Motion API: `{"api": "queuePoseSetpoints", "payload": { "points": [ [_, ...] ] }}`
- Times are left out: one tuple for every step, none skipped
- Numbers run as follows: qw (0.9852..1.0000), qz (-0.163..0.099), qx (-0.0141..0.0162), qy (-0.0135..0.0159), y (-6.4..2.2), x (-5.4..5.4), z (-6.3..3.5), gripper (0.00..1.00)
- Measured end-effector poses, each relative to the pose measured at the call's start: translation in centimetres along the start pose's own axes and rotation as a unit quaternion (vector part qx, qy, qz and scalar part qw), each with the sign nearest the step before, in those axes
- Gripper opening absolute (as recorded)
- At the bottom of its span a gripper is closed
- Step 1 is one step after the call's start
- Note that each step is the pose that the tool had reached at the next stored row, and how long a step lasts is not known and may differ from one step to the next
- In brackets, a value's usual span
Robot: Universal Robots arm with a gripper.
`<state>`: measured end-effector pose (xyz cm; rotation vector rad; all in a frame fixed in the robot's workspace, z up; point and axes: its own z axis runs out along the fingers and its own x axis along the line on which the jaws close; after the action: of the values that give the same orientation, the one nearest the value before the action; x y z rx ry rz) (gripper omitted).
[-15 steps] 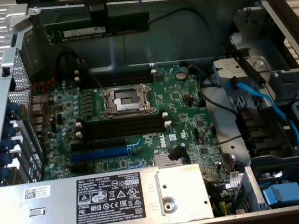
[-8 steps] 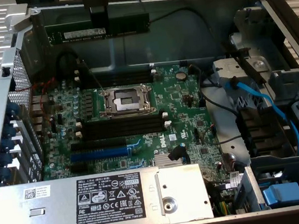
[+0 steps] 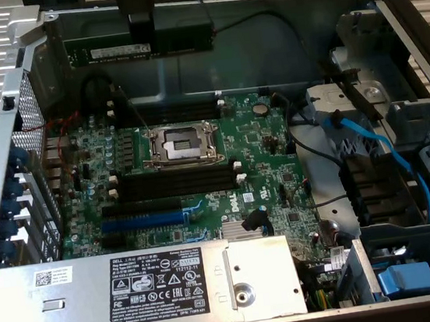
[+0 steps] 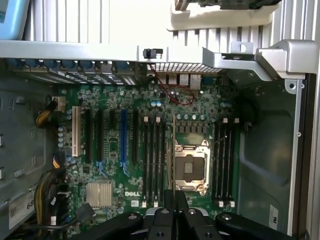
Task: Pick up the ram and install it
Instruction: 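Insert the ram into the slot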
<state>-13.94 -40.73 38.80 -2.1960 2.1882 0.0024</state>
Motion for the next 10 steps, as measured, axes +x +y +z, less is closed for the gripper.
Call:
{"api": "queuePoseSetpoints", "payload": {
  "points": [
    [1.0, 0.0, -0.0043, -0.0003, 0.0, 0.09, 0.04, 0.12],
    [1.0, 0.0, -0.0071, -0.0003, -0.01, 0.15, 0.05, 0.12],
    [1.0, 0.0, -0.0075, -0.0002, -0.01, 0.16, 0.05, 0.12],
    [1.0, 0.0, -0.0074, 0.0001, -0.01, 0.16, 0.08, 0.12],
    [1.0, 0.0, -0.0075, 0.0004, -0.01, 0.16, 0.13, 0.12],
    [1.0, 0.0, -0.0075, 0.0004, -0.01, 0.24, 0.16, 0.12],
    [1.0, 0.0, -0.0079, 0.0005, -0.03, 0.33, 0.18, 0.12],
    [1.0, 0.0, -0.0079, 0.0004, -0.11, 0.36, 0.23, 0.12],
    [1.0, 0.0, -0.008, 0.0005, -0.25, 0.37, 0.3, 0.12],
    [1.0, 0.0, -0.008, 0.0004, -0.5, 0.37, 0.41, 0.12]
  ]
}}
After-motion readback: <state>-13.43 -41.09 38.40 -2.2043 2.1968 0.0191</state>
